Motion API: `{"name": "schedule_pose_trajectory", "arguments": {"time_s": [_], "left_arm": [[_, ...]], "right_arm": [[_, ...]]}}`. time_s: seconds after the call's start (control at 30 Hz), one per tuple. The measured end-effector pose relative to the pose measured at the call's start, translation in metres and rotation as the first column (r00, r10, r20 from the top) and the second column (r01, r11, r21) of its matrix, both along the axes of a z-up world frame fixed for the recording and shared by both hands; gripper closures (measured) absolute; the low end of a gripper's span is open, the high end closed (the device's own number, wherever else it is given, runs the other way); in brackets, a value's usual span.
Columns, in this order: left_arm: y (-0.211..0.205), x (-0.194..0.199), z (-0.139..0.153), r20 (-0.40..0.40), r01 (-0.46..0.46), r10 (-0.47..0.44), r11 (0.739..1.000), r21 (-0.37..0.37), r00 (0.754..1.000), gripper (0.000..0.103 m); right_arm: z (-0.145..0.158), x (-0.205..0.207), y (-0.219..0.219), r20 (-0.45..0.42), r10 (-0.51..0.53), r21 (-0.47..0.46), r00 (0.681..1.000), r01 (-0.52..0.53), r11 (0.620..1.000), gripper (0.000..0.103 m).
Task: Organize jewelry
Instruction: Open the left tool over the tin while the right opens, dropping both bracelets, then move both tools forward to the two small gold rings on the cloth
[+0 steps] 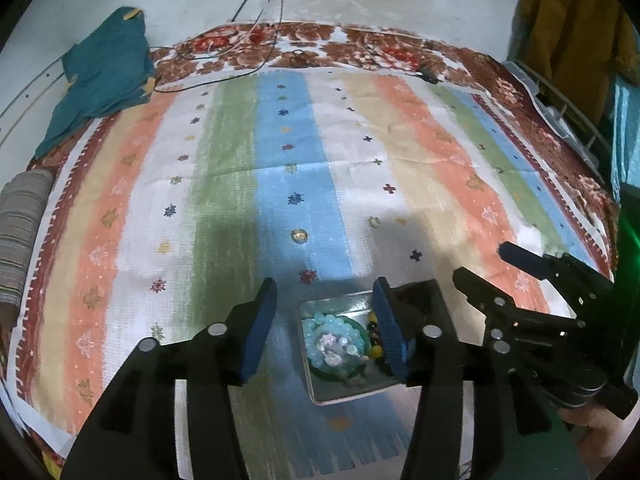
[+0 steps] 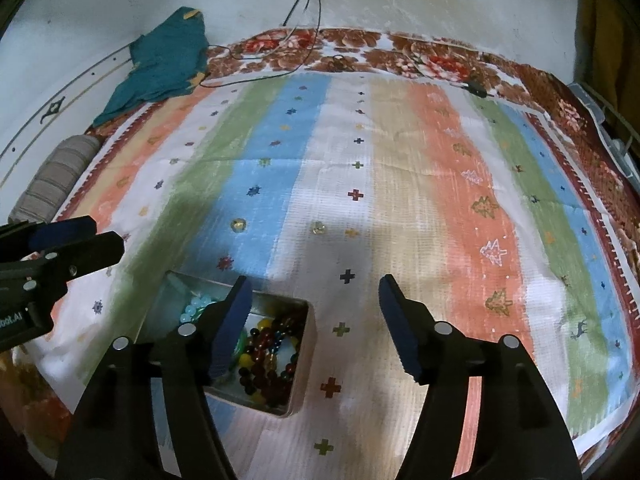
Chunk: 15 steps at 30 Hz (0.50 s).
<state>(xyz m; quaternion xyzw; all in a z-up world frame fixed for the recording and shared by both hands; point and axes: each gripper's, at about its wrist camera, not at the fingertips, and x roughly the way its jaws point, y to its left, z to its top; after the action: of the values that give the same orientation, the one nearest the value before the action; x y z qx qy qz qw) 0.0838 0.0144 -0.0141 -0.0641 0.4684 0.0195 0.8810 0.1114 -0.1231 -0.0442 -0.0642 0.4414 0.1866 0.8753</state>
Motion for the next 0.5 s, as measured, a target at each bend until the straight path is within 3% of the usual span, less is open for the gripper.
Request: {"name": "schedule_pose_trajectory", "arguments": {"time_s": [0.3,0.5], "left_arm": [[0.004,0.014,-0.008,-0.025,-0.017,0.018,1.000,0.020,1.000,0.038],[0.007,0.022,-0.011,-0.034,-0.026,0.027,0.999,0.039,0.999,0.036]], "right_arm": [[-0.001,0.009,0.002,-0.001,0.002,0.000,1.000,-0.002,1.000,0.026],[-0.003,0.018,0.002,-0.005,-0.012,0.006,1.000,0.012,1.000,0.023]]}}
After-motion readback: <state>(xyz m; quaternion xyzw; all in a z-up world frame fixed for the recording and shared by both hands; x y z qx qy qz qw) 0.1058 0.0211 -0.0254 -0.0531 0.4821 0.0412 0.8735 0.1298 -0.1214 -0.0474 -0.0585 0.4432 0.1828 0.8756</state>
